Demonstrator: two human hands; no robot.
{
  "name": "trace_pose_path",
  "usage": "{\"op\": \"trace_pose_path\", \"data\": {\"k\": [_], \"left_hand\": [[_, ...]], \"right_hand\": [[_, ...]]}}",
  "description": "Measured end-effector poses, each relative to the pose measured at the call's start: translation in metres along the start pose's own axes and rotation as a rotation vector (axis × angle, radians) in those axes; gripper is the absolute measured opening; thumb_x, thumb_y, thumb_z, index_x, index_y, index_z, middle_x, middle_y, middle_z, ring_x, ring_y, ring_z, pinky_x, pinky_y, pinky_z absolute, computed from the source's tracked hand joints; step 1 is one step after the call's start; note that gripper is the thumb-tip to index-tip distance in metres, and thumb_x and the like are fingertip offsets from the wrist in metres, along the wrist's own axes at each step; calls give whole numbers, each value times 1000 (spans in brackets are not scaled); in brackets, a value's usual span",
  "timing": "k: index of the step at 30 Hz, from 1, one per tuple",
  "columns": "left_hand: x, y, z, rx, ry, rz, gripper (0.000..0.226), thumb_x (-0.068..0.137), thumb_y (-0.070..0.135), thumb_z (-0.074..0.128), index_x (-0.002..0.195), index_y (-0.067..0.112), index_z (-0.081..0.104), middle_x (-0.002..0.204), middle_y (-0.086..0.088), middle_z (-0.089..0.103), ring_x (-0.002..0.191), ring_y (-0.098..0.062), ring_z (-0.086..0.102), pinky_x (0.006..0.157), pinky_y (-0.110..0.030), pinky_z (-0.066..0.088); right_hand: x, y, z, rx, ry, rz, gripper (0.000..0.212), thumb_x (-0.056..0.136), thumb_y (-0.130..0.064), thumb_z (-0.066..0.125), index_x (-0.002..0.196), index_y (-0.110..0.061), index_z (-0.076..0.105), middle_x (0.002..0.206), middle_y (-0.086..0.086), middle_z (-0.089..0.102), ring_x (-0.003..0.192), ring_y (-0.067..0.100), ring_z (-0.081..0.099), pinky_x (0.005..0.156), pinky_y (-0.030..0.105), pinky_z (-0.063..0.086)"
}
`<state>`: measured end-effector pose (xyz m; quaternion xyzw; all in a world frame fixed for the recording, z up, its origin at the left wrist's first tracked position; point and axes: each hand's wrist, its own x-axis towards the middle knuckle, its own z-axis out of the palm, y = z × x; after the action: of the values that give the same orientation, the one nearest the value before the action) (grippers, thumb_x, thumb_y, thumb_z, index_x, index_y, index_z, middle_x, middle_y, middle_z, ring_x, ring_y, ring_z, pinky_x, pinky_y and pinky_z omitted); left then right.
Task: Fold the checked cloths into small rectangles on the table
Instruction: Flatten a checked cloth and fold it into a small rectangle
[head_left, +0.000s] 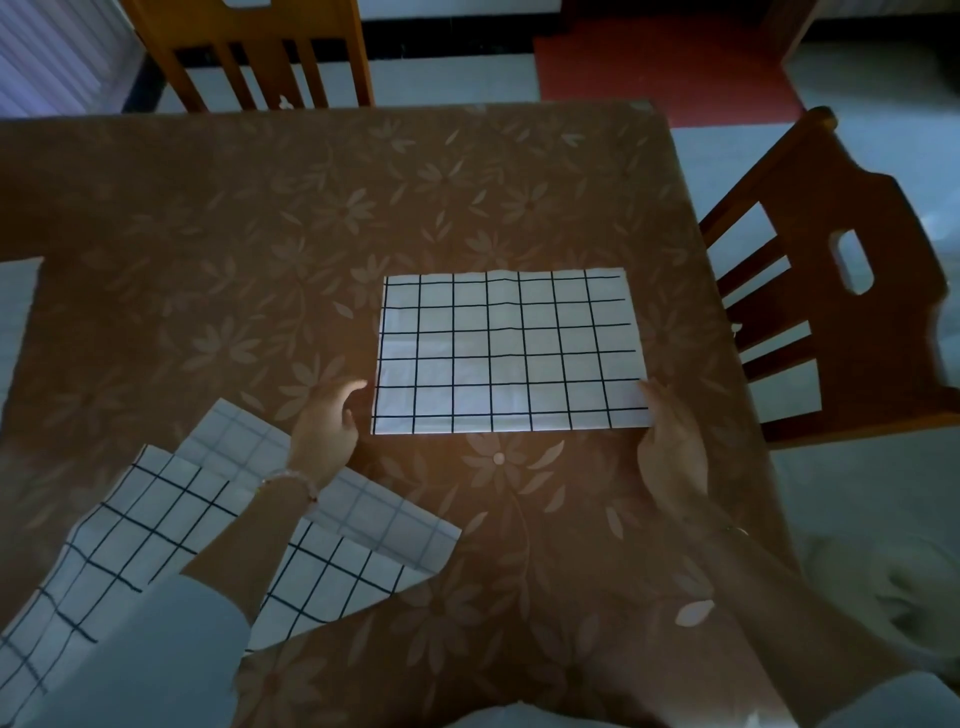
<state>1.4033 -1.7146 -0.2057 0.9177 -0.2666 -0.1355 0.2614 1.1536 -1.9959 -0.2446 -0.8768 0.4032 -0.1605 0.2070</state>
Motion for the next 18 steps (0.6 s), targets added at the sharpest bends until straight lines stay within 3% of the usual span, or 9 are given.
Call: {"op": "trace_pose_path", "data": {"k": [1, 2, 5, 7, 11, 15, 18], "left_hand": [[-3, 5, 3, 37, 37, 65, 40, 89, -7, 46, 126, 6, 54, 100, -14, 66, 67, -24, 61, 61, -24, 49], [-6, 10, 6, 60, 40, 141, 36, 88, -5, 50, 122, 4, 57, 94, -11, 66, 63, -21, 60, 61, -18, 45], [-8, 22, 20, 112, -38, 389, 39, 79, -2, 62, 118, 2, 58, 113, -11, 64, 100, -27, 63, 85, -30, 50], [-8, 26, 29, 204, -65, 483, 45, 73, -2, 65, 117, 5, 58, 116, -10, 62, 105, -27, 61, 87, -38, 52], [-8, 31, 34, 370, -96, 491, 52, 64, -6, 66, 114, 8, 59, 114, -9, 61, 99, -30, 62, 73, -39, 56], [-7, 30, 31, 477, -109, 465, 50, 61, -8, 66, 108, 8, 62, 109, -10, 62, 94, -31, 63, 67, -39, 57], [-5, 29, 27, 521, -91, 465, 47, 57, -13, 66, 100, 7, 64, 102, -10, 64, 87, -30, 65, 64, -38, 56]], "right_hand": [[0, -6, -2, 16, 8, -11, 52, 84, 15, 47, 131, -6, 52, 133, 14, 54, 125, 31, 49, 105, 41, 40], [-2, -13, -3, 38, 0, -35, 49, 85, 13, 47, 131, -5, 52, 132, 14, 54, 124, 31, 49, 104, 42, 40], [-10, -36, 2, 68, -47, -208, 46, 85, 11, 51, 128, -4, 54, 131, 15, 56, 127, 31, 47, 106, 50, 38], [-16, -49, 10, 56, -100, -299, 46, 85, 8, 53, 129, -7, 55, 132, 11, 55, 130, 27, 45, 110, 50, 32], [-24, -77, 23, 46, -236, -376, 45, 91, -4, 52, 135, -11, 48, 142, 6, 46, 139, 17, 29, 116, 38, 14], [-23, -84, 32, -77, -443, -403, 48, 101, -25, 31, 148, -20, 23, 157, -4, 14, 144, 10, 1, 116, 28, -6], [-23, -73, 37, -164, -508, -438, 57, 96, -39, 9, 150, -20, 10, 157, -5, 1, 141, 7, -11, 119, 33, -2]]}}
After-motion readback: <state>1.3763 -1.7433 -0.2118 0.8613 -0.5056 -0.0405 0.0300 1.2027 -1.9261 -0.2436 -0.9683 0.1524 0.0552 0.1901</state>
